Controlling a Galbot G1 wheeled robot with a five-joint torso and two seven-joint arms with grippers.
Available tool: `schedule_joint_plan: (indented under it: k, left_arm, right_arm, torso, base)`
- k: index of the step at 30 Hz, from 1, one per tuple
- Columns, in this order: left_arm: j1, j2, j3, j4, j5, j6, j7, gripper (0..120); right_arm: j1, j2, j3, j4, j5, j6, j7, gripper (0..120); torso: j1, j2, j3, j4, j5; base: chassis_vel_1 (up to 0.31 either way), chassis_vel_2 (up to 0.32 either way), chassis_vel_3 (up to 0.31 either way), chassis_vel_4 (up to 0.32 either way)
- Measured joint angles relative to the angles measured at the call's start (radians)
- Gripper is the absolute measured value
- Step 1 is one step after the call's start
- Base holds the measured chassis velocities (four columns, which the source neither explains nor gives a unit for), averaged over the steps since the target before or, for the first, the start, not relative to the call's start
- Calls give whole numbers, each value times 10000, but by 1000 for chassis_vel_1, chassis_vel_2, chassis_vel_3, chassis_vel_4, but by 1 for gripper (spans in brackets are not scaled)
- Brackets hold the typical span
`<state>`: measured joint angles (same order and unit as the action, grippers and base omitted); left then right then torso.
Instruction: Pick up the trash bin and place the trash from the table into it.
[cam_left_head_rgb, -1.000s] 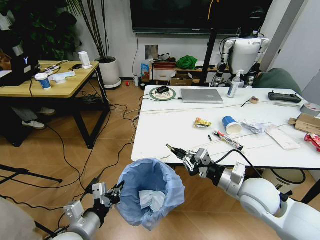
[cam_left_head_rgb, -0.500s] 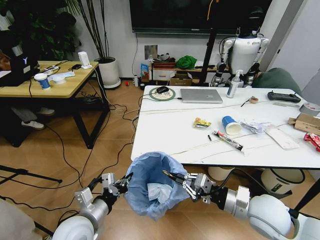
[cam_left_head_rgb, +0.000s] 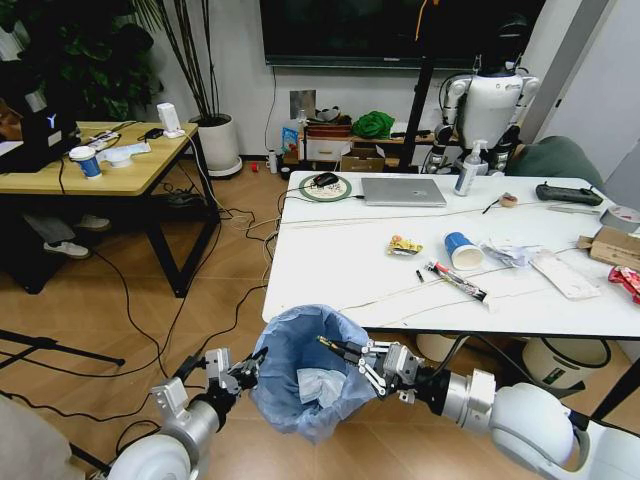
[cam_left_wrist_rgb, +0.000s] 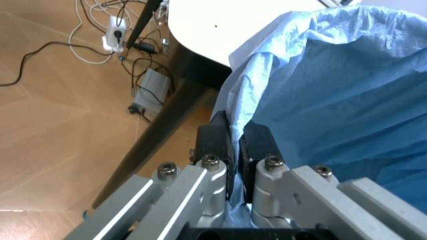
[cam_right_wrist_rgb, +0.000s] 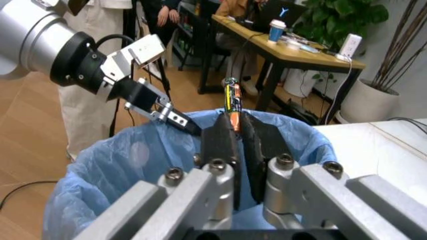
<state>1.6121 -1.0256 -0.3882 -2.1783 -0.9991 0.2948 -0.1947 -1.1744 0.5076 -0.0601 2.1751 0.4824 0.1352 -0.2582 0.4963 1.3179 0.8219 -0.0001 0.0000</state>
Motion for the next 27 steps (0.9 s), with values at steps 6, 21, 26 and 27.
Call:
schedule_joint_plan:
  k: [6,21,26,27]
  left_arm:
    - [263,-59,-122,-213,45,43,1,0]
    - [1113,1450,-663,-769,-289,244,17,0]
    - [551,2446,-501,-690,-818,377,-67,0]
    - [362,2711,-417,-657,-1028,428,-101,0]
  right_arm:
    - [22,37,4,-63,-27,-2,3,26]
    - [1515,1144,927,-1113,1629,-585,1274,81]
    - [1465,1262,1401,-1413,1844,-722,1667,97]
    - [1271,1291,1651,-1468,1856,-780,1844,98]
  torso:
    - [0,0,0,0,0]
    - [0,0,0,5,0]
    - [0,0,0,2,-3]
    - [1,-1,1,0,-1]
  base:
    - [0,0,0,0]
    - [0,0,0,0]
    - [0,0,0,0]
    - [0,0,0,0]
